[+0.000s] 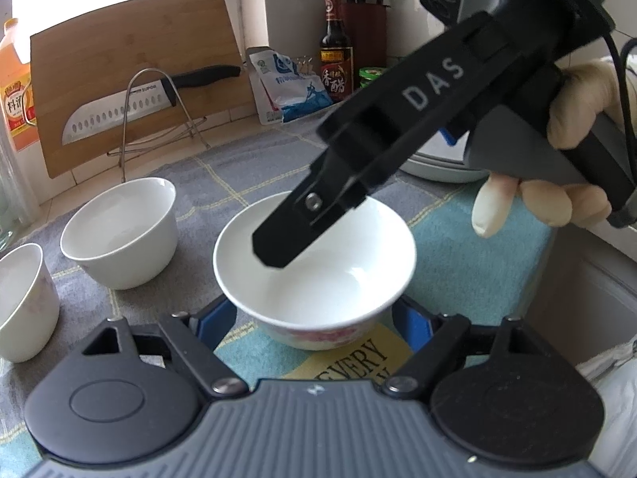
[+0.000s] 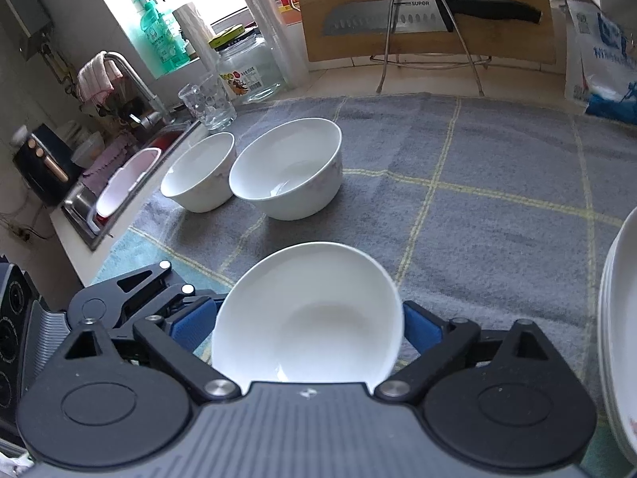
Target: Organize plates and bowls
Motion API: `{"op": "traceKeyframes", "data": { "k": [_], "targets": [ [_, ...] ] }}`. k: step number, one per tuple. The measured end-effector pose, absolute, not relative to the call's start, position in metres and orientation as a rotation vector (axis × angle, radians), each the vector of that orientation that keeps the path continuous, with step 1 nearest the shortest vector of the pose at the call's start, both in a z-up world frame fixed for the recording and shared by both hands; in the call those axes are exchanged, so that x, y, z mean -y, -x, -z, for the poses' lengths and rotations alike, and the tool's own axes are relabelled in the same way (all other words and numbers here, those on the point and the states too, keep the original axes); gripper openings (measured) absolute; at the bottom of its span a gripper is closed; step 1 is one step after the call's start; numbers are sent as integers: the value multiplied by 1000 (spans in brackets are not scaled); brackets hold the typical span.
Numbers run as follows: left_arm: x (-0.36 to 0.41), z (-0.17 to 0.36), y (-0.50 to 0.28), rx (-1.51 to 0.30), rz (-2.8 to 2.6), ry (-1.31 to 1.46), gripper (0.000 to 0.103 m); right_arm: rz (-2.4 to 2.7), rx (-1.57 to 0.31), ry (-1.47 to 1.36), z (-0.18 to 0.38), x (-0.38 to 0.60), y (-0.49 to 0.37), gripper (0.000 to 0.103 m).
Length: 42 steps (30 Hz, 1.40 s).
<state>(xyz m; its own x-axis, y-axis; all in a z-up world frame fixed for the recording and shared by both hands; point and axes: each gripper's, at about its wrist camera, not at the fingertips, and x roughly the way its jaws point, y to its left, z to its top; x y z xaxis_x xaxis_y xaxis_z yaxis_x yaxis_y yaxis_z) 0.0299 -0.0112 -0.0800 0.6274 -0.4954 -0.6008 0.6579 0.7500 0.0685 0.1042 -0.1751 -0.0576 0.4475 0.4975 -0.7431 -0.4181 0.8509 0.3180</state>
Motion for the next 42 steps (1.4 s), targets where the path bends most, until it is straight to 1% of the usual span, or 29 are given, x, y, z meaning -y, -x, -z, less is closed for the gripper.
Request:
{"op": "traceKeyframes", "data": {
  "k": [5, 7, 9, 13, 15, 18, 20, 23, 28, 32, 35, 42],
  "targets": [
    [2, 76, -22, -598, 677, -287, 87, -527, -845, 5, 30, 176, -98, 103],
    [-4, 74, -19, -611, 664, -283, 90, -482, -778, 71, 16, 175, -96, 103],
    [-10, 72, -16, -616, 652, -287, 90, -422, -704, 145, 6, 172, -96, 103],
    [-23, 67, -12, -617, 622, -290, 91, -318, -593, 281, -2, 161, -97, 103],
    [-30, 65, -10, -616, 606, -276, 92, -324, -618, 286, -1, 159, -106, 103],
    [-40, 63, -12, -616, 573, -257, 92, -433, -735, 213, 4, 152, -122, 103],
    [-48, 60, -14, -610, 549, -241, 92, -460, -777, 195, 10, 145, -129, 103],
    [-58, 57, -19, -591, 503, -231, 92, -431, -776, 229, 14, 130, -136, 103],
    [-77, 53, -38, -559, 431, -203, 93, -406, -782, 190, 12, 121, -155, 103],
    [-86, 54, -59, -539, 393, -190, 94, -396, -800, 230, 11, 112, -170, 103],
    [-86, 56, -71, -536, 393, -170, 94, -448, -835, 271, 10, 102, -179, 103],
    [-78, 69, -91, -559, 394, -176, 94, -483, -848, 304, 16, 83, -191, 102]
  ]
}}
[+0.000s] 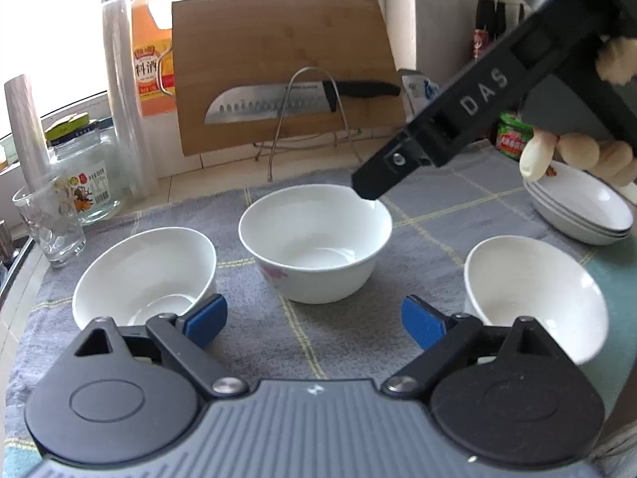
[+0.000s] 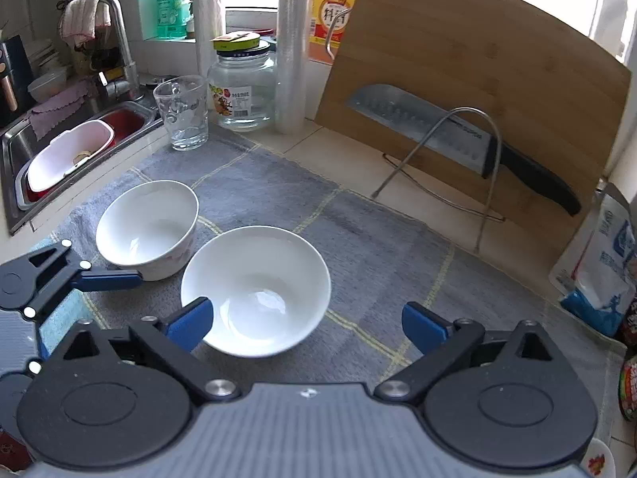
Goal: Organize plates and bowls
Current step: 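Grasp the rim of another white bowl with the right tool, then lift the white bowl with the right tool and carry it over the pink-flower bowl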
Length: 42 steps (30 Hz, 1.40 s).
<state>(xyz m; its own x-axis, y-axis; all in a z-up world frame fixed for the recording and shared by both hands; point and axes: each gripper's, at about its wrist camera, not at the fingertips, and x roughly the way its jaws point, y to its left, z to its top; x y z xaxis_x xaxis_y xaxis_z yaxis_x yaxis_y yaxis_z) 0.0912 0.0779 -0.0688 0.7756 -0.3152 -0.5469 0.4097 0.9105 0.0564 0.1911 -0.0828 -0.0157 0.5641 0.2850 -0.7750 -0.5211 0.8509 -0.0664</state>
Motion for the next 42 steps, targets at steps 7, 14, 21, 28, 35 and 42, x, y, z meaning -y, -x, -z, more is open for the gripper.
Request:
{"op": "traceKeyframes", "data": {
  "k": [7, 14, 21, 28, 35, 42],
  "targets": [
    [-64, 77, -104, -592, 424, -174, 94, -508, -897, 297, 25, 76, -209, 89],
    [-57, 76, -113, -581, 419, -164, 92, -528, -941, 279, 34, 73, -229, 80],
    [-53, 76, -118, -574, 422, -147, 86, -563, -994, 246, 42, 70, -251, 73],
    [-53, 76, -122, -567, 407, -143, 84, -587, -1032, 241, 53, 65, -261, 59],
    [-55, 75, -125, -558, 397, -139, 84, -611, -1051, 206, 56, 67, -266, 58],
    [-55, 75, -128, -554, 392, -144, 84, -623, -1063, 187, 56, 67, -266, 58]
  ]
}}
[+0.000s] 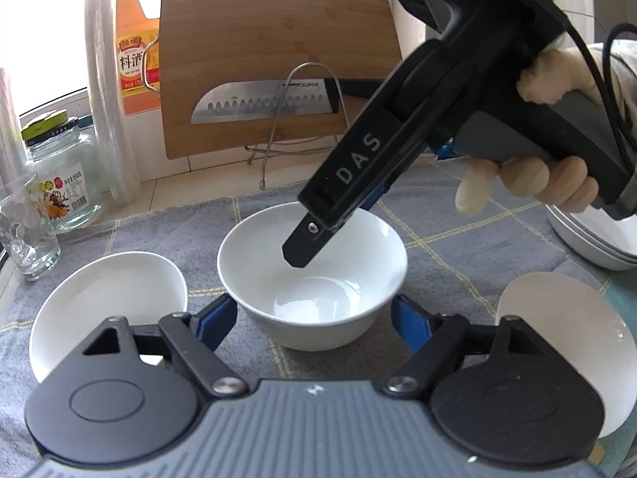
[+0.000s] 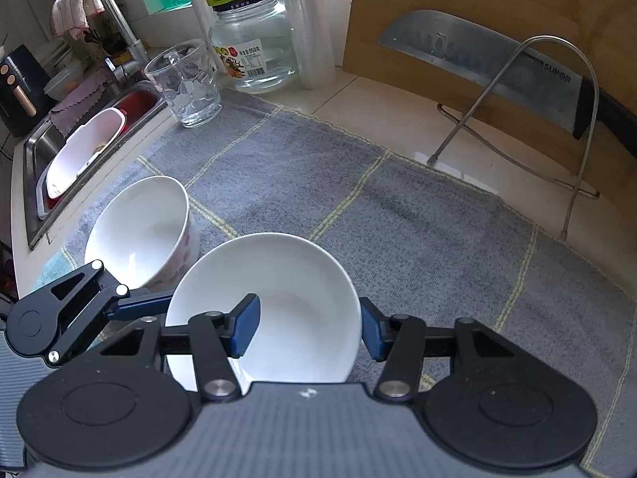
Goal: Organize plates and bowls
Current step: 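Lift the white bowl with the right tool and carry it over the pink-flower bowl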
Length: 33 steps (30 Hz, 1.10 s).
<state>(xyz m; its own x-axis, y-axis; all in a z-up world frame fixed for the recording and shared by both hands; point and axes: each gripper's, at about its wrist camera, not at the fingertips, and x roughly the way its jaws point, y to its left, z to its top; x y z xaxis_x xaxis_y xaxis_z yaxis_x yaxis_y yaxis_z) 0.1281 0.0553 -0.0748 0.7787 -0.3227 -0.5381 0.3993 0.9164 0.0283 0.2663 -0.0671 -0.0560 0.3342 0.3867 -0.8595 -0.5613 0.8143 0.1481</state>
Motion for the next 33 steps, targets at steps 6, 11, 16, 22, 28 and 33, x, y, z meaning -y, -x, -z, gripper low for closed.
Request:
{"op": "traceKeyframes", "data": {
  "k": [6, 11, 16, 22, 28, 33],
  "targets": [
    [-52, 75, -126, -544, 389, -172, 84, -618, -1066, 196, 55, 68, -264, 59],
    [-51, 73, -126, -542, 395, -185, 84, -612, -1074, 191, 56, 70, -263, 59],
    [-52, 69, -124, -539, 401, -191, 84, -614, -1077, 166, 53, 72, -262, 59],
    [-51, 62, -122, -537, 397, -196, 84, -623, -1058, 154, 41, 73, -255, 59],
    [-48, 50, -115, -546, 398, -214, 84, -633, -1046, 126, 28, 79, -246, 59],
    [-45, 40, -106, -543, 400, -226, 84, -644, -1033, 102, 15, 86, -234, 59]
  ]
}}
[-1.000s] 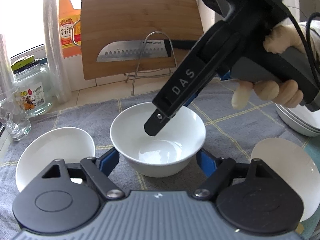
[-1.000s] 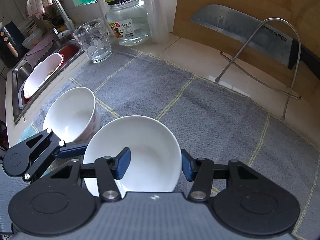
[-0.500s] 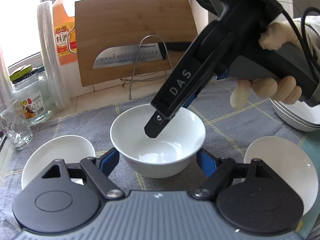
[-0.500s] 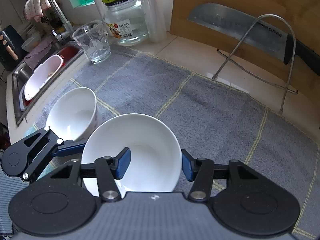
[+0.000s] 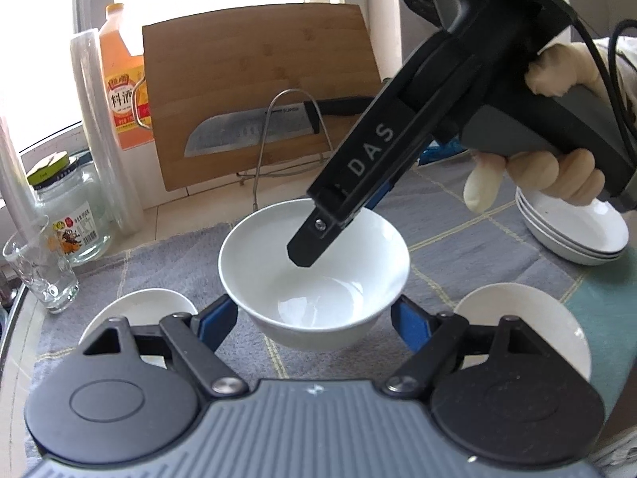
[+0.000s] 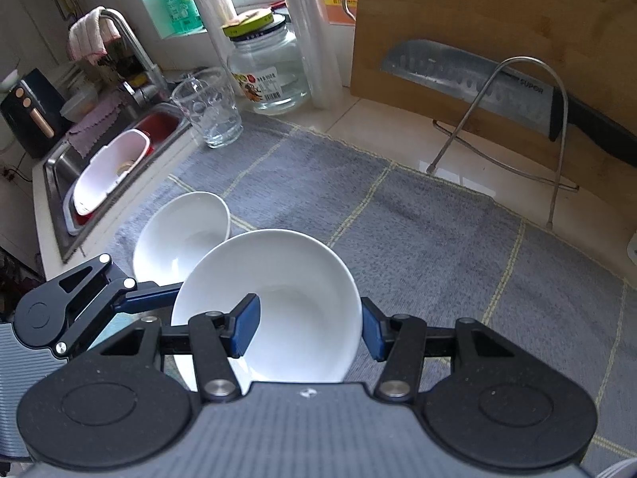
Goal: Organize plates and bowls
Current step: 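Lift the white bowl with the right tool and carry it over the pink-flower bowl, then lower the white bowl into the pink-flower bowl with the right tool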
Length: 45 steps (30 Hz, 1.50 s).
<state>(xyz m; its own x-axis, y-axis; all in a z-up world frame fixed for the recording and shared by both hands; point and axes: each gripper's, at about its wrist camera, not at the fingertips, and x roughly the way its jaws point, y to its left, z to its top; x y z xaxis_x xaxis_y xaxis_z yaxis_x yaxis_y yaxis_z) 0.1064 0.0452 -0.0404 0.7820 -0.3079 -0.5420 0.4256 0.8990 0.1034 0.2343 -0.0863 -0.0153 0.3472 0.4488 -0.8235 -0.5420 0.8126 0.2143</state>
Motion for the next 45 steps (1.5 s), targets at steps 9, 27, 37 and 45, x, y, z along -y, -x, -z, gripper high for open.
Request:
{"op": "traceKeyframes", "data": {
  "k": [9, 27, 37, 45],
  "targets": [
    [-30, 28, -86, -523, 432, -224, 84, -631, -1009, 72, -4, 106, -206, 59],
    [5, 24, -45, -523, 502, -227, 84, -588, -987, 43, -16, 151, -150, 59],
    [19, 34, -32, -561, 540, -250, 84, -566, -1005, 23, -7, 168, -128, 59],
    [28, 46, -26, -603, 565, -264, 84, -546, -1038, 2, 8, 176, -120, 59]
  ]
}}
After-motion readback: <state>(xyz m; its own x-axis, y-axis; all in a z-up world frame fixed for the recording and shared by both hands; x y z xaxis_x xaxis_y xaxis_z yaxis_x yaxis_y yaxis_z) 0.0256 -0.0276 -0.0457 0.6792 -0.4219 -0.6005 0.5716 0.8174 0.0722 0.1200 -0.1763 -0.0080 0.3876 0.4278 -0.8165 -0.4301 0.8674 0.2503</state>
